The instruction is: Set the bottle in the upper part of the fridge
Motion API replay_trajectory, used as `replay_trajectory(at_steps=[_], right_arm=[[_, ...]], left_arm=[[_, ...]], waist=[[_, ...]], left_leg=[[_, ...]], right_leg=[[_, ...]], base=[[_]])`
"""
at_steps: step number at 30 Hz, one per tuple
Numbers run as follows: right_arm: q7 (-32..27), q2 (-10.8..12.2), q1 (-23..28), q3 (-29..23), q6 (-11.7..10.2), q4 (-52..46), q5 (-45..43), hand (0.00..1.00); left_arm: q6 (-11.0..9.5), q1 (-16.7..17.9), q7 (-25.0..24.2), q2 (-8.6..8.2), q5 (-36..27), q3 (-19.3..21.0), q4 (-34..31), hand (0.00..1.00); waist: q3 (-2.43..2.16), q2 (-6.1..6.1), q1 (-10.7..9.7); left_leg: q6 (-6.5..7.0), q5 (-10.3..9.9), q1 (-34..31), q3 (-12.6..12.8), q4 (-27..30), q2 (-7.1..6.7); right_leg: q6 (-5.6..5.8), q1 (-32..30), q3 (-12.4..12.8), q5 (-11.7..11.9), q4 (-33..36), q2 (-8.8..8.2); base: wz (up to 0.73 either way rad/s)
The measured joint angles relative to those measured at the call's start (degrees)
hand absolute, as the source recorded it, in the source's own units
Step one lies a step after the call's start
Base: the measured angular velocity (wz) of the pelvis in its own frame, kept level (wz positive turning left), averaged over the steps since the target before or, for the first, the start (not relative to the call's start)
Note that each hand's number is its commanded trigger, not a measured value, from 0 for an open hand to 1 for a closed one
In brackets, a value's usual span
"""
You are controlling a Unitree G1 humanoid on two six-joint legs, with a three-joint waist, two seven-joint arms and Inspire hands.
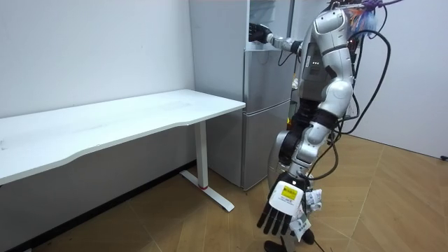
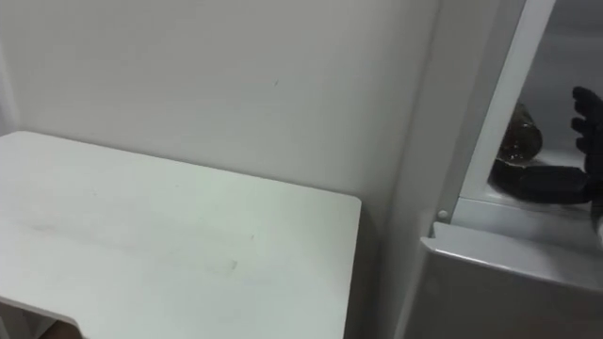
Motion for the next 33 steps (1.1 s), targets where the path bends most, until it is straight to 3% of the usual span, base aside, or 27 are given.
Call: replay_trajectory(at_steps=[2,5,9,14,18,22,24,30,33], right_arm=[[-0.85,0.04,0.54,-0.17,0.06,-2.43,0.01,0.0],[-1.97,0.09,1.5,-1.45,0.17,-7.23,-0.29,0.0],[-4.73,0.45,1.51,-2.04,-0.51,-12.69,-2.65,0.0],[-6.77,0.51,2.31,-2.04,-1.93,-19.0,-3.78,0.0],[-7.5,0.58,5.55,-2.05,-2.38,-24.89,-6.01,0.0],[-7.4,3.37,7.74,-2.07,-2.31,-30.66,-8.78,0.0],[-7.03,3.63,7.74,-2.08,-2.32,-31.75,-8.59,0.0],[-6.32,4.24,7.76,-2.5,-2.89,-36.23,-6.37,0.0],[-5.98,8.44,8.82,-4.75,-3.93,-40.85,-6.46,0.0]], left_arm=[[0.0,-0.19,0.05,-0.04,-0.12,0.0,0.53,0.0],[-0.03,-0.01,0.06,-0.26,-0.08,0.04,1.33,0.0],[-0.96,-0.49,0.85,-0.87,0.51,-0.02,2.19,0.0],[-4.09,-3.1,1.43,-1.11,0.9,-0.21,4.61,0.0],[-4.13,-3.57,1.38,-1.08,1.01,-0.38,5.89,0.0],[-4.08,-3.97,1.22,-1.24,1.01,-2.48,6.8,0.0],[-4.07,-4.33,1.23,-1.41,0.96,-2.79,6.91,0.0],[-4.11,-4.63,1.24,-1.97,0.96,-4.16,6.93,0.0],[-4.38,-4.83,1.23,-2.3,1.57,-4.19,6.93,0.0]], waist=[[0.14,0.25,-0.89],[-0.03,0.79,-1.54],[0.29,1.61,-1.91],[0.59,1.05,-1.93],[0.65,0.2,-2.45],[0.8,0.27,-3.45],[0.85,0.39,-3.73],[0.4,1.41,-4.79],[0.17,1.6,-5.31]], left_leg=[[0.01,-0.01,-0.09,0.02,-0.41,0.03],[0.06,0.05,0.16,0.55,-0.85,0.01],[0.01,0.15,0.94,1.54,-1.19,-0.14],[-0.01,0.17,1.94,2.65,-1.36,0.11],[0.02,0.14,2.06,3.25,-1.37,0.27],[0.12,-0.01,2.0,3.51,-1.46,0.41],[0.16,-0.08,2.02,3.64,-1.57,0.5],[0.21,-0.18,2.0,4.77,-1.69,0.64],[0.2,-0.15,2.12,4.93,-1.73,0.68]], right_leg=[[0.0,-0.29,0.02,0.0,0.02,-0.02],[0.0,-0.56,0.87,0.0,0.04,0.02],[0.0,-0.57,1.79,0.0,0.08,0.12],[0.0,-0.58,2.98,0.0,0.08,0.21],[0.04,-0.63,3.2,0.02,0.09,0.12],[0.04,-0.67,3.29,0.03,0.41,0.14],[0.04,-0.78,3.46,0.03,0.79,0.12],[0.02,-1.46,4.63,0.04,1.05,0.17],[0.0,-2.03,4.93,0.05,1.04,0.26]], base=[[0.0],[-0.08],[-0.15],[-0.11],[-0.08],[0.0],[-0.04],[-0.09],[-0.06]])
